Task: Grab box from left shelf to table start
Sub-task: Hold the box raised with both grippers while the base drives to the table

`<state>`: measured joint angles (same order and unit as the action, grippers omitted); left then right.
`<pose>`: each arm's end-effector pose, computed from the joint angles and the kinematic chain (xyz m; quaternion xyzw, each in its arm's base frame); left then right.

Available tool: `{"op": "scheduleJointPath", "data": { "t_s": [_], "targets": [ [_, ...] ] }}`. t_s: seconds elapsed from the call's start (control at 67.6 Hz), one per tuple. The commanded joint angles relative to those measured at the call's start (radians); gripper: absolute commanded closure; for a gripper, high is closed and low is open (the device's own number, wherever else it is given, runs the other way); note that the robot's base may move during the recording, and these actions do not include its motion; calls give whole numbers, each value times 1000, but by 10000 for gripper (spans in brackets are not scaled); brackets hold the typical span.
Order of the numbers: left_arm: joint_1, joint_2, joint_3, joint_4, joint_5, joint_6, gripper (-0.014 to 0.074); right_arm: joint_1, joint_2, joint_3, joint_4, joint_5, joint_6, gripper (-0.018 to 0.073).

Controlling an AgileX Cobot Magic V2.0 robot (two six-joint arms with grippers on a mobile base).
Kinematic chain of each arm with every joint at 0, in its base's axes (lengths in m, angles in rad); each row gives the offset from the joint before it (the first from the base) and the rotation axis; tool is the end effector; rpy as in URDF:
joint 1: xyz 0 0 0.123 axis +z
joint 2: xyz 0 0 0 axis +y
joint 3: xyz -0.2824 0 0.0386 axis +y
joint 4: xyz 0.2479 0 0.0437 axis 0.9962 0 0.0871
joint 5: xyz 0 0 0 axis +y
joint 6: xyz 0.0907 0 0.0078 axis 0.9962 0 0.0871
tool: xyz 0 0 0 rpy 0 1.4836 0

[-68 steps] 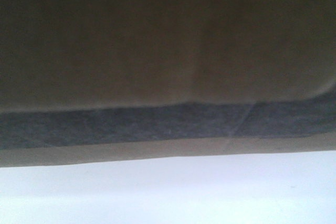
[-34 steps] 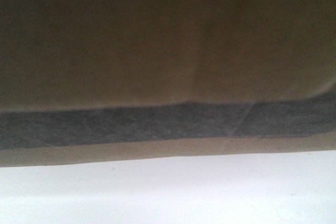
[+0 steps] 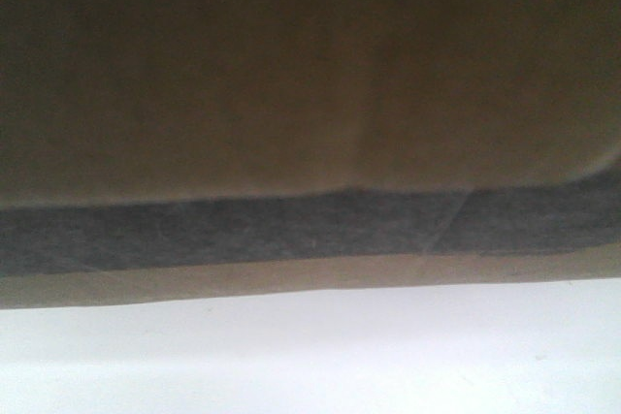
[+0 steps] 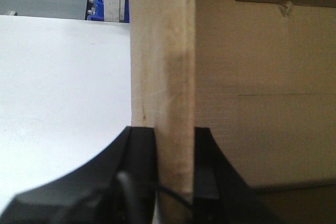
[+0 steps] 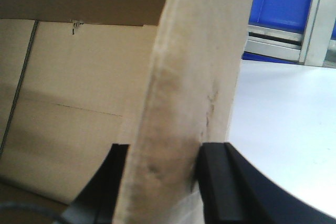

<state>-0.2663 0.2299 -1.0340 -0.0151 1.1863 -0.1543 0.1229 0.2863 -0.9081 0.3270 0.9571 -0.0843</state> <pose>-0.0376 0.0089 0.4072 0.0469 0.8020 -0.1315 0.5808 -0.0013 0.0240 0.4002 -0.0882 0.7737 0.1743 0.6027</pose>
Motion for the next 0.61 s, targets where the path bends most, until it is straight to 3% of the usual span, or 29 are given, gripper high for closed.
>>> {"op": "scheduleJointPath", "data": {
  "t_s": [0.0,0.592],
  "targets": [
    [-9,6,-35,-16,-173,-8,689,-5,15,-27,-50,-139,-13,501],
    [-9,6,-35,-16,-173,-8,689,-5,15,-27,-50,-139,-13,501]
  ]
}}
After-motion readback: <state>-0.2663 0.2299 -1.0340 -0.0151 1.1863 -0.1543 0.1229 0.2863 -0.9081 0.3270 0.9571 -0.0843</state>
